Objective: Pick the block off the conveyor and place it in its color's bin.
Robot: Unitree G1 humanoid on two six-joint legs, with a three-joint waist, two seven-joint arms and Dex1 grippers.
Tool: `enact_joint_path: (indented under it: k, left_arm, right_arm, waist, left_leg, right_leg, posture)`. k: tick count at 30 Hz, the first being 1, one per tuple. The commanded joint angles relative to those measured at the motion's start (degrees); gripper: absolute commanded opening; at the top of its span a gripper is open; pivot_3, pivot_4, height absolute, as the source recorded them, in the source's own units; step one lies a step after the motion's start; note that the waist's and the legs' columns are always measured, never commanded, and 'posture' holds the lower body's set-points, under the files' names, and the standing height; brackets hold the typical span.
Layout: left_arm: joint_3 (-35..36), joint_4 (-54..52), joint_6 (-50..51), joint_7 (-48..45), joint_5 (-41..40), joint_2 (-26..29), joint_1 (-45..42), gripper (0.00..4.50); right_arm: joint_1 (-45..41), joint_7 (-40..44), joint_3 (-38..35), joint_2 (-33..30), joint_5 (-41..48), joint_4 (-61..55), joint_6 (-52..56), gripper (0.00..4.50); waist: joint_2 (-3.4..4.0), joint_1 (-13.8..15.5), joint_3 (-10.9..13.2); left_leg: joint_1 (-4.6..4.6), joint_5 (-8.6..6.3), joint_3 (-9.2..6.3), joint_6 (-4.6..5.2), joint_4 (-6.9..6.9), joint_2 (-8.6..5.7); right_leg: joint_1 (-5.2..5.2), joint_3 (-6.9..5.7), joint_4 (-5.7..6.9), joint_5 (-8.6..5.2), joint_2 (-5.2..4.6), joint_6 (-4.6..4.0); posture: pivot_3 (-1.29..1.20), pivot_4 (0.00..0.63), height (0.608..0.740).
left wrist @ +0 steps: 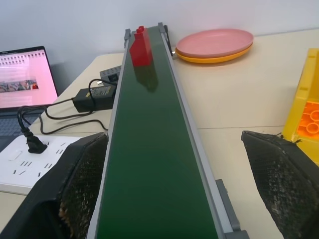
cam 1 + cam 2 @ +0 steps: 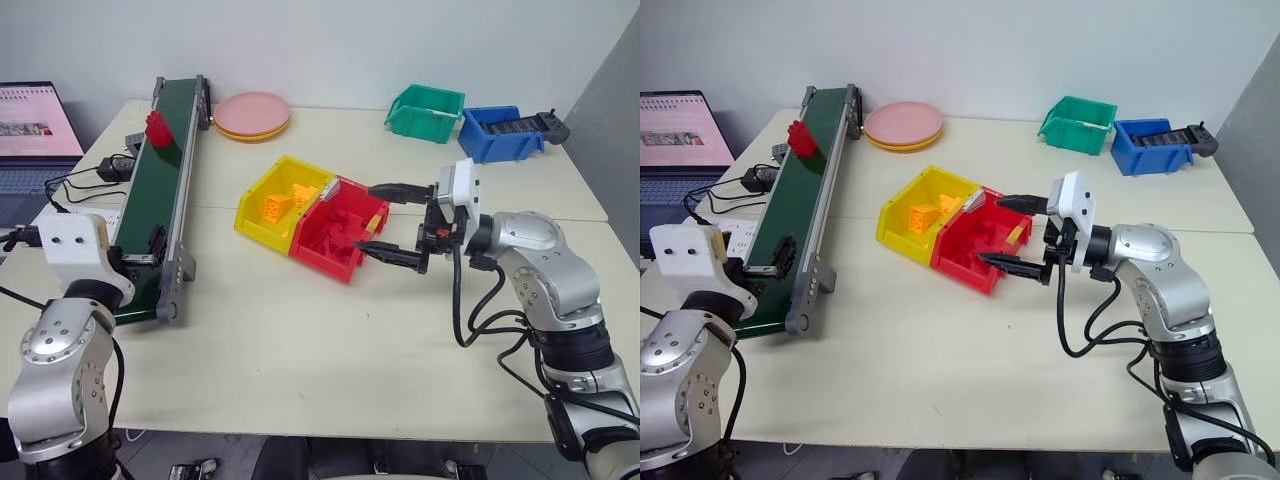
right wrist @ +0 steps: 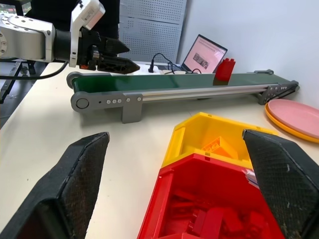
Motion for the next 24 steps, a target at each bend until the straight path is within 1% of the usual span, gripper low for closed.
enact_joint_path:
  k: [1,8,13,24]
  left_arm:
    - [1.0,0.9,-0.3,-1.0,-1.3,1.5,-1.8,4.46]
    - [0.4,4.3,-0.4,-1.1,-0.9,2.8,-3.2,4.46]
    - [0.1,6.6,-0.5,-1.2,-0.7,3.4,-4.7,4.46]
    - [1.0,12.5,3.9,-1.4,-2.2,5.0,-8.7,4.46]
  right_arm:
    - [-0.8,0.8,-0.2,-0.7,0.5,-2.2,-0.6,4.5]
    - [-0.5,-0.1,0.2,-1.5,1.0,-3.9,2.1,4.5]
    - [-0.8,-1.4,0.7,-2.5,-0.3,-4.0,3.6,4.5]
    - [-0.6,-0.6,1.3,-3.2,0.0,-4.6,3.8,4.5]
  waist:
    - [0.0,0.0,0.0]
    - [0.0,0.0,0.0]
    - [0.0,0.0,0.0]
    - [0.0,0.0,0.0]
  left_leg:
    - [0.0,0.0,0.0,0.0,0.0,0.0]
    - [0.0,0.0,0.0,0.0,0.0,0.0]
    - [0.0,0.0,-0.01,0.0,0.0,0.0]
    - [-0.01,0.0,-0.02,0.0,-0.01,0.0]
  right_leg:
    - [0.0,0.0,0.0,0.0,0.0,0.0]
    - [-0.01,0.01,0.0,0.0,0.0,0.0]
    - [-0.01,0.0,0.0,0.0,-0.01,0.0]
    - [-0.02,-0.02,-0.01,0.0,-0.01,0.0]
  posture:
    - [0.0,0.15,0.74]
    - [0.0,0.15,0.74]
    - [0.0,0.15,0.74]
    - [0.0,0.15,0.74]
